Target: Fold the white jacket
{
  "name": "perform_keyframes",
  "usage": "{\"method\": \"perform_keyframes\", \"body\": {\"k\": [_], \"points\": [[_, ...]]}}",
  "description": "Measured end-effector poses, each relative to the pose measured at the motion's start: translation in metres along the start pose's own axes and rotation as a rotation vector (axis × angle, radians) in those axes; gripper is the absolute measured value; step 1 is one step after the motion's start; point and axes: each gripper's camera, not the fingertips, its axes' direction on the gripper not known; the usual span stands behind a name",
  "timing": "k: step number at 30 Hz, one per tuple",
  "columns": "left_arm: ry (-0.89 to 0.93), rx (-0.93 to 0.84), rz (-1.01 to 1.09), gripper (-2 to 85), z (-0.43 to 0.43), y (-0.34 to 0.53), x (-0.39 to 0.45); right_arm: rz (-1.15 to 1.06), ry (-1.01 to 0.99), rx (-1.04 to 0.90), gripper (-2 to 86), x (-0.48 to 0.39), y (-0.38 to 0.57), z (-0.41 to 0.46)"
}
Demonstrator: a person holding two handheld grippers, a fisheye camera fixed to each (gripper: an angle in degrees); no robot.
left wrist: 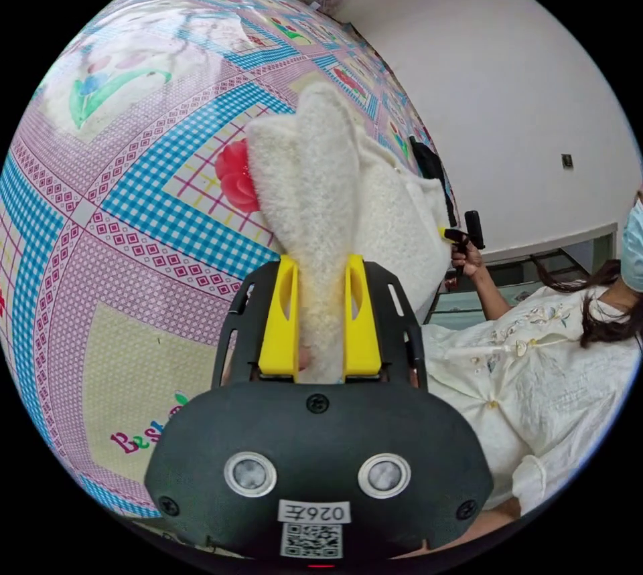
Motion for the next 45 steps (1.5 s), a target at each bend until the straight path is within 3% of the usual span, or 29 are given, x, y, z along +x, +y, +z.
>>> {"method": "perform_keyframes", "body": {"k": [4, 11, 15, 20, 26, 35, 45], "points": [[0.163, -0.104, -0.084, 11.0, -0.004, -0.027, -0.031, 0.009, -0.055, 0.081, 10.5, 0.001, 0.005, 0.004], [0.120, -0.241, 0.012, 9.1, -0.005, -0.049, -0.034, 0.030, -0.092, 0.014, 4.7, -0.023, -0.039, 0.055], [0.044, -0.155, 0.065, 8.3, -0.015, -0.032, -0.026, 0.005, 0.064, 0.040, 3.8, -0.063, -0.031, 0.062], [0.125, 0.017, 0.001, 7.9, -0.032, 0.002, -0.038, -0.080, 0.303, 0.122, 3.2, -0.150, 0.000, 0.073], [0.108, 0.083, 0.062, 7.8, -0.040, 0.023, -0.018, -0.092, 0.381, 0.190, 3.1, -0.202, 0.045, 0.085], [0.140, 0.085, 0.272, 7.7, -0.017, -0.022, 0.077, -0.051, 0.412, 0.415, 3.0, -0.217, 0.124, 0.047], [0.202, -0.015, 0.742, 7.7, 0.105, -0.204, 0.311, 0.033, 0.388, 0.823, 3.0, -0.167, 0.201, -0.103]]}}
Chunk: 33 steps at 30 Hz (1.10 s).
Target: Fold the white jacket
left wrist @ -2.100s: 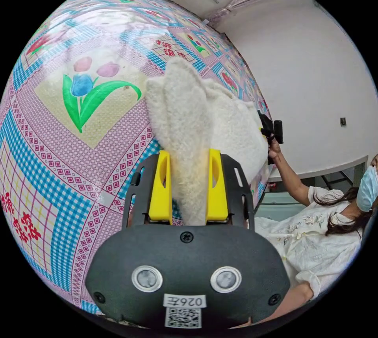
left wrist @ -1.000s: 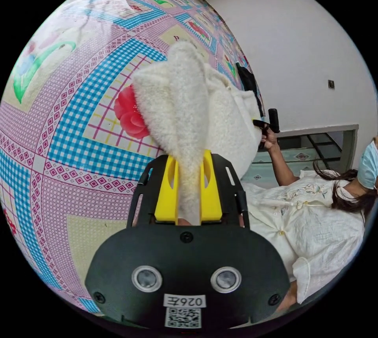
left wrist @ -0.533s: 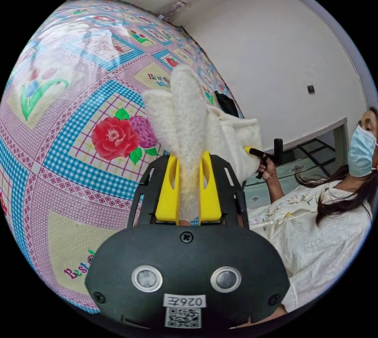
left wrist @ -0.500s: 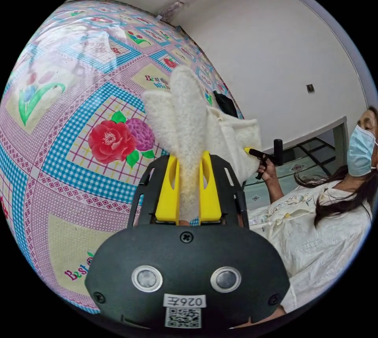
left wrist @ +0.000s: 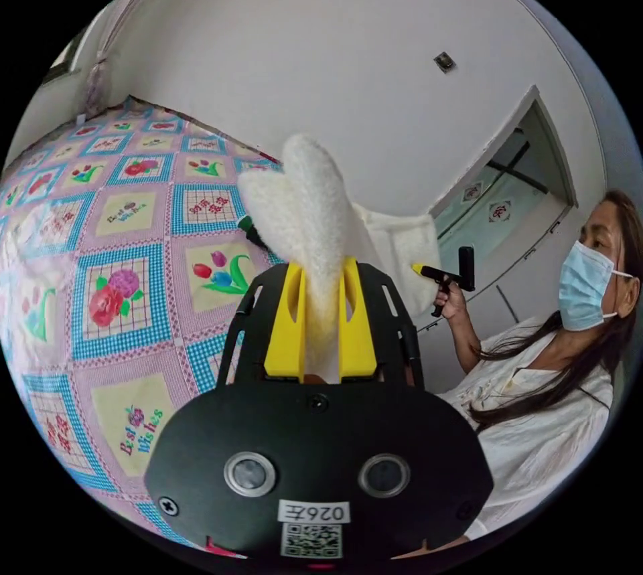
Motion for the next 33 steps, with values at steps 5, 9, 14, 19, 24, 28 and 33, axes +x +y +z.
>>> {"method": "perform_keyframes", "body": {"k": [5, 9, 14, 19, 24, 28, 33], "points": [[0.024, -0.130, 0.084, 7.9, 0.121, -0.133, -0.013, 0.245, -0.081, 0.170, 3.0, 0.105, -0.009, -0.012], [-0.070, -0.340, 0.101, 8.1, 0.258, -0.199, -0.043, 0.483, -0.130, 0.209, 3.3, 0.176, 0.012, 0.018], [-0.255, -0.643, -0.056, 8.9, 0.391, -0.197, -0.109, 0.787, -0.232, 0.210, 4.7, 0.252, 0.078, 0.053], [0.054, -0.540, -0.176, 8.9, 0.377, -0.180, -0.163, 0.801, -0.338, 0.219, 4.3, 0.280, 0.118, 0.045], [0.307, -0.094, -0.273, 0.4, 0.304, -0.135, -0.201, 0.749, -0.298, 0.216, 4.2, 0.286, 0.145, 0.016], [0.543, 0.343, -0.281, -0.8, 0.236, -0.070, -0.217, 0.631, -0.114, 0.146, 3.5, 0.270, 0.144, -0.016], [0.416, 0.349, -0.244, -1.0, 0.177, 0.016, -0.165, 0.434, 0.070, 0.160, 0.9, 0.232, 0.121, -0.046]]}}
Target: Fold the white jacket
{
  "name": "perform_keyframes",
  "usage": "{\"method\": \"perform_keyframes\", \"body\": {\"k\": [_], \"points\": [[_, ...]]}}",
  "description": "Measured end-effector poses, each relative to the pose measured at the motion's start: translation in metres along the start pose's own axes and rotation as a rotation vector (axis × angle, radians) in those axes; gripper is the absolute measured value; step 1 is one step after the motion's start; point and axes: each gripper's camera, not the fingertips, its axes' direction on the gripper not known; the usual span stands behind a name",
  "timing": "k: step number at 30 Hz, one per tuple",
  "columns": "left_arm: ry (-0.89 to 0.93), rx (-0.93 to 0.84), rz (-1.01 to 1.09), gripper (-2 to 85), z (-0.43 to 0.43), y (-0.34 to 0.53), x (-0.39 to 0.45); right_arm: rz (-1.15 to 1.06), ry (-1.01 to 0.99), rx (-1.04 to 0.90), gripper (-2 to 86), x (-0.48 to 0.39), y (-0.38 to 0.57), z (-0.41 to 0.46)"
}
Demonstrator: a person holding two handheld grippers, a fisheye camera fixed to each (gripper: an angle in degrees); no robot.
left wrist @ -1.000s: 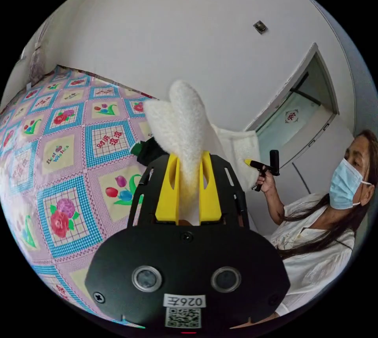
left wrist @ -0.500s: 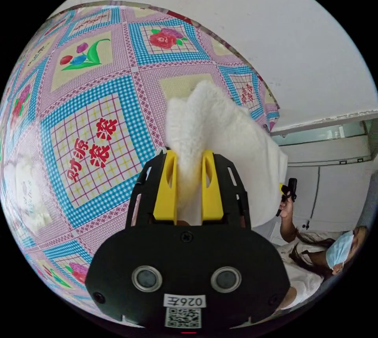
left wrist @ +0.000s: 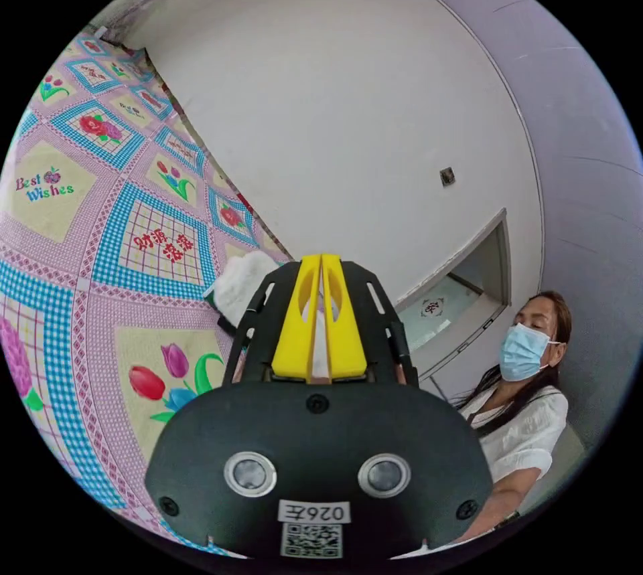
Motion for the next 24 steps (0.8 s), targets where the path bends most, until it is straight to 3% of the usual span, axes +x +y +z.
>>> {"method": "perform_keyframes", "body": {"k": [2, 5, 8, 13, 18, 24], "points": [[0.034, 0.050, 0.011, -1.0, -0.031, 0.041, 0.027, -0.158, 0.056, 0.026, -0.5, -0.036, -0.002, -0.001], [0.101, 0.325, 0.029, -1.0, -0.101, 0.122, 0.080, -0.404, 0.097, -0.027, -0.9, -0.091, 0.004, 0.021], [-0.021, 0.532, 0.069, -1.0, -0.171, 0.205, 0.147, -0.640, 0.106, -0.075, -0.9, -0.147, 0.025, 0.045], [-0.473, 0.693, 0.221, -1.0, -0.274, 0.343, 0.307, -0.911, -0.001, -0.001, -0.9, -0.223, 0.081, 0.058], [-0.984, 0.747, 0.310, -1.0, -0.305, 0.469, 0.455, -1.036, -0.249, 0.006, -0.9, -0.286, 0.146, 0.052], [-1.231, 0.962, 0.308, -1.0, -0.305, 0.617, 0.563, -1.058, -0.542, -0.004, -0.9, -0.333, 0.206, 0.042]]}}
